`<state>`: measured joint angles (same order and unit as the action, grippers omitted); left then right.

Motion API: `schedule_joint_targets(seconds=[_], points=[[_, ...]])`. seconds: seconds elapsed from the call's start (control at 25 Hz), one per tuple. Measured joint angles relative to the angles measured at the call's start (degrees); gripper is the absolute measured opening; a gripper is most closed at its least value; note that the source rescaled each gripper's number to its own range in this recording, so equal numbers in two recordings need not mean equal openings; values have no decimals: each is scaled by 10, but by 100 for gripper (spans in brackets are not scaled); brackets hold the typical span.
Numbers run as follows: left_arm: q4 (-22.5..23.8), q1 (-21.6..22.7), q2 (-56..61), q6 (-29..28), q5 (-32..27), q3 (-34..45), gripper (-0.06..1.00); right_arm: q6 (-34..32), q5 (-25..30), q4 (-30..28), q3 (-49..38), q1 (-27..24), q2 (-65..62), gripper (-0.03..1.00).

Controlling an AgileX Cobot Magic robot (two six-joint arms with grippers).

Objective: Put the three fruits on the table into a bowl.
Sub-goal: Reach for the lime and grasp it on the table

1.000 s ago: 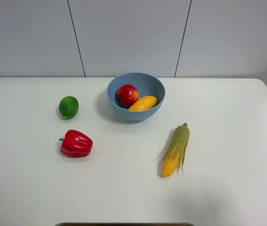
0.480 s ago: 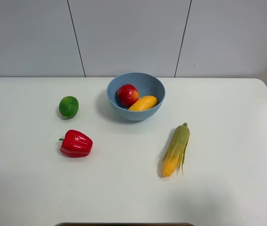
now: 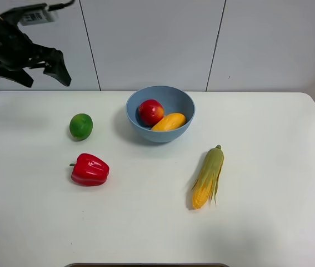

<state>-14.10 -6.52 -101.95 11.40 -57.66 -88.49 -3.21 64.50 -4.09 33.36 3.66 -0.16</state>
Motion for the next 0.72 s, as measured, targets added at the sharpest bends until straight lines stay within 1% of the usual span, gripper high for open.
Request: schedule_joint_targets(seconds=[0.12,0.36,0.56,0.72], points=[[13,-24,-38,-16,8,-8,100,0,0,0,0,0,0,80],[22,-49,-92,-28,31,-8,100,0,0,0,0,0,0,80],[22,-54,-132,-28,55,-8,100,0,0,0,0,0,0,80],[38,-54,-159,-28,74,-8,100,0,0,0,0,0,0,80]])
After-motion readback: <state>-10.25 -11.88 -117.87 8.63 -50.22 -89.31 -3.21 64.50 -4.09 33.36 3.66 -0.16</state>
